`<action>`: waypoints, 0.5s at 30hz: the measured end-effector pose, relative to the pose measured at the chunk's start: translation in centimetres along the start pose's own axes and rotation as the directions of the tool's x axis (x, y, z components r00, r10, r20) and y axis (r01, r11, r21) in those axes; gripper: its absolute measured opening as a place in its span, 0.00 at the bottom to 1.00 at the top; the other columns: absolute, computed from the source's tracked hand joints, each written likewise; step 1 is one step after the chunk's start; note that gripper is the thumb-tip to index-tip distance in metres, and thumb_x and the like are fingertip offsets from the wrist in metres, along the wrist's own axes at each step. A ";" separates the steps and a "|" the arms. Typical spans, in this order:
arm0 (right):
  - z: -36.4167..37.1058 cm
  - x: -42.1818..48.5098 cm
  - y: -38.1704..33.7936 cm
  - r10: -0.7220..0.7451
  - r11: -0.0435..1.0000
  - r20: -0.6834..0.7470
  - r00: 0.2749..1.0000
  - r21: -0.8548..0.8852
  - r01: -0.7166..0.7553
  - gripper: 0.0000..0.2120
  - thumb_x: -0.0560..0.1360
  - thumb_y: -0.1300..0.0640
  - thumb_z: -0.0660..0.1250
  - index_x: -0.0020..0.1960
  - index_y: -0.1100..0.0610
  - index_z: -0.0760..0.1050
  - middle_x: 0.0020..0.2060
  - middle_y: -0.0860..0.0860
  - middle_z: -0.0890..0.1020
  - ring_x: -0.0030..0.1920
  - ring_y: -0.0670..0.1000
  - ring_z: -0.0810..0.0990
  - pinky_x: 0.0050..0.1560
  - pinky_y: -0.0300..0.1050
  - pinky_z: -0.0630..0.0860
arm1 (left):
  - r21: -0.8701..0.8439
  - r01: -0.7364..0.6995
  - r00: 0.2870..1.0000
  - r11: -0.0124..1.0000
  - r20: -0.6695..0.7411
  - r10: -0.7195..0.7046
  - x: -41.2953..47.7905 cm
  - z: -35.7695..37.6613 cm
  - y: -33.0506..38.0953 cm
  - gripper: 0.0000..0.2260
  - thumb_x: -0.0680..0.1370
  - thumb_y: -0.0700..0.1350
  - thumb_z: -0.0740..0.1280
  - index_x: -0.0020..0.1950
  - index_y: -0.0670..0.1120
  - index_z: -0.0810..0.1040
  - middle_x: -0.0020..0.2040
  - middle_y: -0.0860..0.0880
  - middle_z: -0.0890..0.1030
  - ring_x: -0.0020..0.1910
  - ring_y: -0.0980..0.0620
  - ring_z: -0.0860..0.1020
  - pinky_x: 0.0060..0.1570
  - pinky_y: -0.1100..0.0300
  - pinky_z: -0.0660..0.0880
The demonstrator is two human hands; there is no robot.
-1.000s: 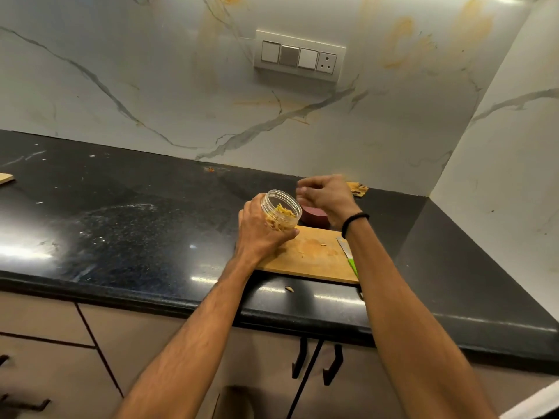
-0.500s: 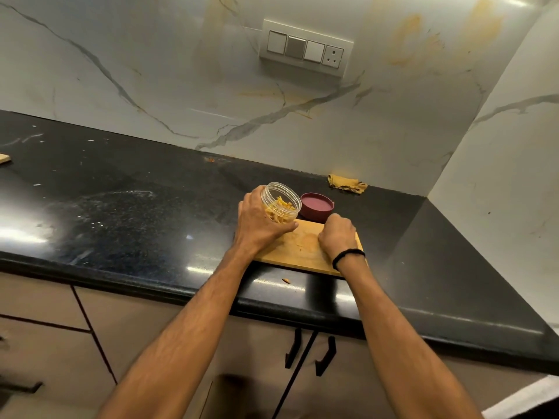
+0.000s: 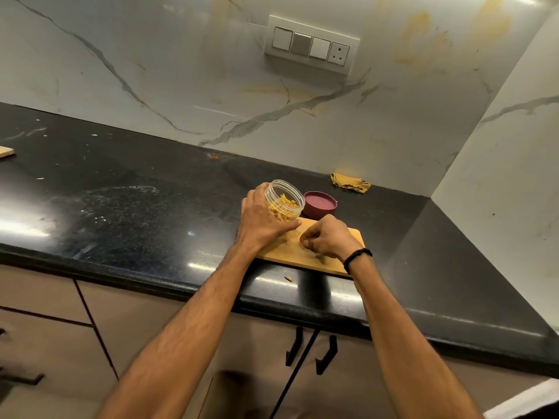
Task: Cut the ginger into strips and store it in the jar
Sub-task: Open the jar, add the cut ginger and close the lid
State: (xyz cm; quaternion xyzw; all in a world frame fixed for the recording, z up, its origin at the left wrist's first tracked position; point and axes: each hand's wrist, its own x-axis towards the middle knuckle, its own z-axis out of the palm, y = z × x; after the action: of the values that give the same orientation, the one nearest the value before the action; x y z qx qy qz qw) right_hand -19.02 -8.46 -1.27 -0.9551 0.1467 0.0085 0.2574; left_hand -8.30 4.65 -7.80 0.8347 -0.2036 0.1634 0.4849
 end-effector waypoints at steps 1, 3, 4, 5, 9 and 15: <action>0.0 -0.1 0.0 -0.002 1.000 -0.001 1.000 0.001 0.002 0.09 0.75 0.61 0.70 0.55 0.59 0.83 0.46 0.52 0.83 0.41 0.46 0.77 0.38 0.34 0.73 | -0.001 -0.002 1.000 1.000 0.000 0.002 0.0 0.0 0.0 0.51 0.60 0.62 0.82 0.75 0.48 0.63 0.68 0.46 0.71 0.67 0.48 0.70 0.60 0.62 0.65; 0.4 -0.2 0.0 -0.001 1.000 -0.037 0.999 0.008 0.001 0.09 0.74 0.60 0.72 0.54 0.59 0.83 0.45 0.51 0.84 0.42 0.47 0.79 0.42 0.38 0.78 | -0.003 -0.003 1.000 1.000 0.000 0.003 0.0 0.0 0.0 0.50 0.60 0.62 0.82 0.75 0.47 0.63 0.68 0.46 0.72 0.67 0.48 0.70 0.60 0.62 0.64; 0.6 -0.1 0.1 0.003 1.000 -0.066 0.998 0.006 -0.002 0.09 0.73 0.60 0.73 0.54 0.59 0.83 0.46 0.52 0.84 0.44 0.47 0.79 0.48 0.42 0.79 | -0.003 -0.003 1.000 1.000 0.002 0.003 -0.1 -0.1 0.0 0.50 0.60 0.62 0.82 0.75 0.47 0.63 0.68 0.46 0.72 0.67 0.48 0.70 0.60 0.62 0.64; 0.8 -0.1 0.2 0.004 1.000 -0.092 0.996 -0.004 -0.004 0.10 0.73 0.59 0.73 0.54 0.58 0.83 0.46 0.52 0.84 0.46 0.48 0.80 0.53 0.45 0.79 | -0.004 -0.003 1.000 1.000 0.003 0.003 -0.1 -0.1 0.0 0.50 0.60 0.62 0.82 0.75 0.47 0.63 0.68 0.46 0.72 0.66 0.48 0.70 0.60 0.62 0.64; 1.3 0.2 0.3 0.005 1.000 -0.116 0.993 -0.029 -0.009 0.08 0.74 0.58 0.72 0.52 0.59 0.84 0.43 0.53 0.84 0.45 0.50 0.81 0.53 0.47 0.79 | -0.006 -0.010 1.000 1.000 -0.002 0.010 -0.2 -0.2 0.2 0.50 0.61 0.61 0.82 0.75 0.47 0.64 0.68 0.45 0.72 0.67 0.48 0.70 0.61 0.62 0.63; 1.3 1.0 0.8 0.145 0.987 -0.216 0.966 0.096 -0.127 0.07 0.73 0.57 0.73 0.47 0.61 0.83 0.40 0.54 0.83 0.44 0.51 0.81 0.51 0.49 0.81 | -0.013 -0.002 1.000 1.000 0.011 0.002 -0.4 -0.3 0.4 0.50 0.60 0.61 0.82 0.75 0.47 0.63 0.68 0.46 0.72 0.67 0.49 0.70 0.61 0.62 0.63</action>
State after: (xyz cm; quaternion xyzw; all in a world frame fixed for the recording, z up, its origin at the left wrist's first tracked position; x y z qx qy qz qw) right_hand -18.17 -8.77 -2.87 -0.9263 0.2400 -0.0868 0.2770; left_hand -8.87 4.82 -7.58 0.8323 -0.2081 0.1581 0.4889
